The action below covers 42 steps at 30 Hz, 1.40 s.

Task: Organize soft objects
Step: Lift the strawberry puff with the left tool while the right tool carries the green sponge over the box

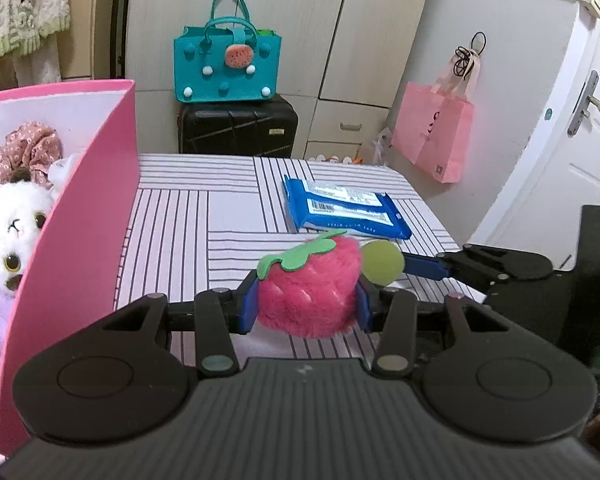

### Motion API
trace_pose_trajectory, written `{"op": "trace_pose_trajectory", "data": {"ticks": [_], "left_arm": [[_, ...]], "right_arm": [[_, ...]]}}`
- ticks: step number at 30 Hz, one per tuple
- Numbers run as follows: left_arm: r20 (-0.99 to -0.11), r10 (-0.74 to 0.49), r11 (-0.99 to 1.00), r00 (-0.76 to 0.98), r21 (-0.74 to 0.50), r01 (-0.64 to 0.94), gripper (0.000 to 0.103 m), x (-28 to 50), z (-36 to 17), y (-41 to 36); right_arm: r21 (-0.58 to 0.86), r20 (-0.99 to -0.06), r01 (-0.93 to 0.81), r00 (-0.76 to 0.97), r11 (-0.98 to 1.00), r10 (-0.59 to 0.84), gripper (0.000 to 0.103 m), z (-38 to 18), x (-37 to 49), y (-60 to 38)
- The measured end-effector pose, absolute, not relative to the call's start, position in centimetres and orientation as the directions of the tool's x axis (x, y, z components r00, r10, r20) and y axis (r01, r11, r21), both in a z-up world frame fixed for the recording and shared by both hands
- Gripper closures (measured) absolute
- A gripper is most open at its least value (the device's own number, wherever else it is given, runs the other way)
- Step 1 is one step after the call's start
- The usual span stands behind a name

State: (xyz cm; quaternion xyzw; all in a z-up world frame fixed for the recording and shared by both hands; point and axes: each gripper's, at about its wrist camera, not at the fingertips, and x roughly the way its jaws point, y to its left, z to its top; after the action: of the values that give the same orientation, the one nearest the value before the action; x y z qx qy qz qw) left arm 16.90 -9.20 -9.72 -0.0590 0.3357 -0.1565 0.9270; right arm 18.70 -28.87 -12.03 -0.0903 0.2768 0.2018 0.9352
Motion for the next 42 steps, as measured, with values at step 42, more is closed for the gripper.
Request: {"op": "trace_pose_trajectory", "data": {"ticks": [42], "left_arm": [[-0.761, -0.497, 0.840, 0.417, -0.303, 0.449, 0.058, 8.0, -3.3, 0.4]], "right_arm": [[0.333, -0.657, -0.594, 0.410, 0.732, 0.632, 0.054, -3.3, 7.9, -25.5]]}}
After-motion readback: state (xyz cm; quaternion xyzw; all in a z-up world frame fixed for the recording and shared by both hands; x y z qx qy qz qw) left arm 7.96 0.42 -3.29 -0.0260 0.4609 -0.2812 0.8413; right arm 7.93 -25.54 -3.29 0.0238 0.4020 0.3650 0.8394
